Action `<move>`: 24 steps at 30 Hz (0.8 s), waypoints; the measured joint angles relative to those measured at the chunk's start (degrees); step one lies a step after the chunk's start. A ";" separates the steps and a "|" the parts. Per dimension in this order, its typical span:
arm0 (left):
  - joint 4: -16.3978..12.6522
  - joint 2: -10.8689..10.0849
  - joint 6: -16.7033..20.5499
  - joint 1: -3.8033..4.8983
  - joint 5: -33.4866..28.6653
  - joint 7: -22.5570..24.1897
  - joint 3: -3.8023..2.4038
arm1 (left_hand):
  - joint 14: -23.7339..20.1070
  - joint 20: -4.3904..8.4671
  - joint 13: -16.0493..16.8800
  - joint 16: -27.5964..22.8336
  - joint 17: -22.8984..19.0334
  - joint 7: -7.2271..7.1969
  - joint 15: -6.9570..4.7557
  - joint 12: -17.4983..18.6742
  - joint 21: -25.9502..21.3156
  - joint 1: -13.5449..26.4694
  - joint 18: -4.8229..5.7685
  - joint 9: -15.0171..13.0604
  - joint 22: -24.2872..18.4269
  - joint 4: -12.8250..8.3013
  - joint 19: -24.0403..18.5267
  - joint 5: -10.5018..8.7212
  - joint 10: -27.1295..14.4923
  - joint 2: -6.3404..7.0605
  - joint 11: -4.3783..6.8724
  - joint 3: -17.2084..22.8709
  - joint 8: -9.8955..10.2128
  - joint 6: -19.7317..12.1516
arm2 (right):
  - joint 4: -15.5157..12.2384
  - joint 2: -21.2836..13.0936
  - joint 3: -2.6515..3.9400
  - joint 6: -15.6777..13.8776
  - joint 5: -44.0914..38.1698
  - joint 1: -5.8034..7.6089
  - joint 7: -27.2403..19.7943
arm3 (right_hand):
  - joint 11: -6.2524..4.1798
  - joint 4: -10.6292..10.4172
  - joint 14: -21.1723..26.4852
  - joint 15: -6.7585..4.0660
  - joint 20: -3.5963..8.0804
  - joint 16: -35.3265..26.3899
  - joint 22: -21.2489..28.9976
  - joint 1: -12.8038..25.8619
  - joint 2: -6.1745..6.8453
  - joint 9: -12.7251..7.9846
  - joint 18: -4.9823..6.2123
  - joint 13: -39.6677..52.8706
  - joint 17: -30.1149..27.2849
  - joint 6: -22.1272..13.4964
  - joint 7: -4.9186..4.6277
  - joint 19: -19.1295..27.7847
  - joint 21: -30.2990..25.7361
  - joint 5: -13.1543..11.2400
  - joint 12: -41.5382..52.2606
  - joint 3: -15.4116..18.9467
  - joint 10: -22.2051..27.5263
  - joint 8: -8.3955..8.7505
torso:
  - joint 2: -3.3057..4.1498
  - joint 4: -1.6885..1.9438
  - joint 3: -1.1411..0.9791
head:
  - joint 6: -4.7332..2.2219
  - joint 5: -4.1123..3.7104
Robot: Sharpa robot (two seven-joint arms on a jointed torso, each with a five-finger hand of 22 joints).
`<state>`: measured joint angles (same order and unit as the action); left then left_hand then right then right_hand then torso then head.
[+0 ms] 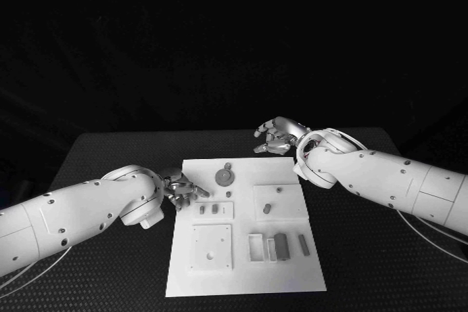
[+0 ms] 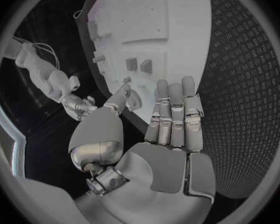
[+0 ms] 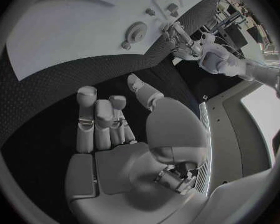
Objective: Assemble the parts on the task board
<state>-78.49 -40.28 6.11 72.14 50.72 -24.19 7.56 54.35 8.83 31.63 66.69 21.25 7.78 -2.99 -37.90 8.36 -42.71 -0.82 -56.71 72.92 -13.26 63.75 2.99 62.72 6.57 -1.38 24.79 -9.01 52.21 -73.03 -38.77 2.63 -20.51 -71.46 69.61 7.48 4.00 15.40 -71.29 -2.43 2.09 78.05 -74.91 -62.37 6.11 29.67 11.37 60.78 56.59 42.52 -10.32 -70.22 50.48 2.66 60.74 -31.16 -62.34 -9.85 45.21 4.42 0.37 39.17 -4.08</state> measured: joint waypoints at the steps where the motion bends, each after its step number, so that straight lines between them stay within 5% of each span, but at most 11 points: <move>1: 0.09 -0.09 0.44 -0.01 -1.40 1.31 0.01 | -1.27 -0.85 -0.71 -1.26 -0.58 0.56 0.87 1.26 -1.07 -0.44 0.00 0.90 -0.63 -0.64 -1.33 0.00 -1.31 -0.44 -0.69 0.38 0.77 -0.98 | 0.00 -0.05 0.00 0.00 0.01 0.00 0.00 | 0.00 0.00 0.00 0.00 0.00 0.00 0.00 0.00 0.00 0.00 0.00 0.00 0.00 0.00 0.00 0.00 0.00 0.00 0.00 0.00 0.00 0.00 | 0.00 0.00 0.00 | -0.04 -0.02; 6: 0.26 -0.22 4.36 -0.03 -6.66 8.71 0.02 | -5.20 -5.03 -4.97 -7.25 -3.35 1.44 4.74 7.72 -4.54 -6.30 -0.03 4.96 -4.17 -2.96 -5.91 0.00 -5.68 -1.36 -3.43 3.52 1.71 -1.85 | -0.04 -0.31 0.00 0.00 0.05 0.00 0.00 | -0.01 -0.16 0.00 0.00 -0.03 0.00 0.00 0.00 0.00 0.00 0.00 0.00 0.00 0.00 0.00 -0.14 0.00 0.00 0.00 0.16 -0.01 0.00 | -0.02 0.04 0.00 | -0.23 -0.04; 9: 0.23 -0.25 6.47 -0.02 -7.19 11.82 0.01 | -4.55 -5.28 -7.94 -7.76 -3.45 0.84 5.40 11.92 -4.54 -11.43 -0.03 6.66 -5.29 -3.01 -5.88 0.00 -6.74 -1.98 -4.56 6.38 1.52 -1.19 | -0.04 -0.47 0.00 0.00 0.07 0.00 0.00 | -0.01 -0.16 0.00 0.00 0.03 0.00 0.00 0.00 0.00 0.00 0.00 0.00 0.00 0.01 0.00 -0.22 0.00 0.00 0.00 0.16 -0.01 0.00 | -0.02 0.03 0.00 | -0.31 -0.04; 15: 0.77 0.35 8.34 -0.02 -4.34 19.34 0.01 | -2.12 -4.90 -12.47 -7.19 -1.96 -0.48 4.46 18.78 -3.61 -19.94 -0.03 9.99 -5.58 -3.24 -3.66 0.00 -4.75 -2.34 -5.05 7.53 1.80 -0.99 | 0.02 -0.47 0.00 -0.01 0.10 0.00 0.00 | -0.01 -0.32 0.00 0.00 0.03 0.00 0.00 0.00 0.00 0.00 0.00 -0.05 0.00 0.04 0.04 -0.22 0.00 0.00 0.00 0.01 -0.02 0.00 | -0.01 -0.02 -0.04 | -0.46 0.05; 24: 1.13 3.21 8.69 -0.03 13.40 25.80 0.11 | 4.69 -2.98 -15.65 -5.05 0.59 -0.27 2.77 25.29 -1.40 -23.10 -0.51 13.47 -4.14 -3.24 2.96 0.01 -2.64 -1.23 -4.54 7.06 2.20 -0.26 | 0.15 -0.30 0.00 0.01 0.19 -0.04 0.00 | -0.02 -0.32 0.00 0.00 0.04 0.00 0.00 0.25 0.25 0.00 0.00 -0.05 0.00 0.09 0.09 -0.20 0.00 0.00 0.00 0.00 -0.02 0.00 | 0.03 -0.07 -0.10 | -0.79 0.18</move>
<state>-77.36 -37.07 14.80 72.12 64.12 1.61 7.67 59.04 5.85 15.98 61.64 21.83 7.52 -0.23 -12.61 6.96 -65.81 -1.33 -43.24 68.77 -16.50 66.71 3.00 60.08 5.34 -5.92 31.85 -6.80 51.95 -72.88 -39.07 2.63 -20.50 -71.27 69.57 7.47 3.98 15.08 -71.29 -2.43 2.13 78.05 -74.91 -62.13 6.36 29.67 11.36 60.74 56.60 42.62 -10.23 -70.41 50.48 2.66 60.74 -31.15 -62.36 -9.85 45.24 4.35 0.27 38.38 -3.89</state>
